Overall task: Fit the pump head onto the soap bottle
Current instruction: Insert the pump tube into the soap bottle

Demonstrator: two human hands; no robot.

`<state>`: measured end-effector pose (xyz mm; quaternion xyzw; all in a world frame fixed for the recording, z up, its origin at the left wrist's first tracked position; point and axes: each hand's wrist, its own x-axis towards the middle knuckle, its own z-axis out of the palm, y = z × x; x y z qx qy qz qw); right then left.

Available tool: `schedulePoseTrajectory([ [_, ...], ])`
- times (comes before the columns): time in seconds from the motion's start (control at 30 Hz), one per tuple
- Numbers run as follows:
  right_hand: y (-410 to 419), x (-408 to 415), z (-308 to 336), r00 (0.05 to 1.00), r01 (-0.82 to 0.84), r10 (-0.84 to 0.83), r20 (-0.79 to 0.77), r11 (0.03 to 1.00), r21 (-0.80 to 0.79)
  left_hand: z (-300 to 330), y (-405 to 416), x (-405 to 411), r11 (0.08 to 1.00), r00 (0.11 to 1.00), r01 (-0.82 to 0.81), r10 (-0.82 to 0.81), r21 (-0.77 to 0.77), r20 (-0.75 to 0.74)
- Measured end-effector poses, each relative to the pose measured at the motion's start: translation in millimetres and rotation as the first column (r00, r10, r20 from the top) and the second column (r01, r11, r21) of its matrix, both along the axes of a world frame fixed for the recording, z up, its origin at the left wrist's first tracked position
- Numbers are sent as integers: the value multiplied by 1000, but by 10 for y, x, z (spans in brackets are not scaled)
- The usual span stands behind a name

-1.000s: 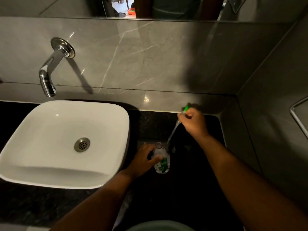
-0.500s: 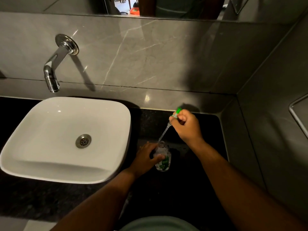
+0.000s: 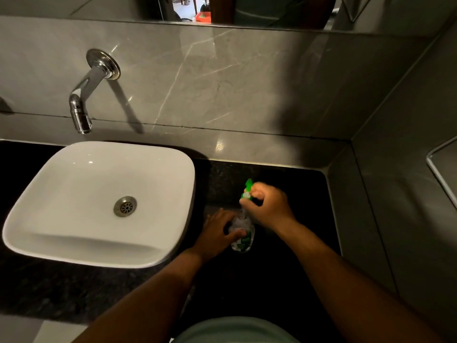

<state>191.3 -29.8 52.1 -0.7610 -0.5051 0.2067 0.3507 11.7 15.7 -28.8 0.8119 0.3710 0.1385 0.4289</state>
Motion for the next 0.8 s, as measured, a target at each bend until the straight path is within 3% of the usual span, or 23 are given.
schedulePoseTrajectory([
  [0.1,-145,-129,-219,997,-43,47,59,997,-67,13,-27,4,1000,1000,6,-6,17,19],
  [0.3,-259,-270,-331,994,112,-113,-12,992,-58,51,-75,-32,999,1000,8,-8,48,9],
  [0.4,-248,-290,-334,950,103,-108,-294,994,-32,60,-82,-36,998,1000,-2,1,56,23],
  [0.5,-269,-322,-395,794,80,-54,-606,997,15,51,-87,-12,996,1000,5,-5,84,0],
  [0.57,-285,-360,-400,775,127,-83,-627,992,25,56,-97,-3,997,1000,0,0,75,-3],
  [0.67,-271,-395,-368,821,231,-194,-537,973,1,57,-108,-22,998,1000,-8,8,67,0],
  [0.8,-305,-387,-379,785,99,-94,-612,995,-26,74,-124,-31,999,1000,-11,12,48,-1],
])
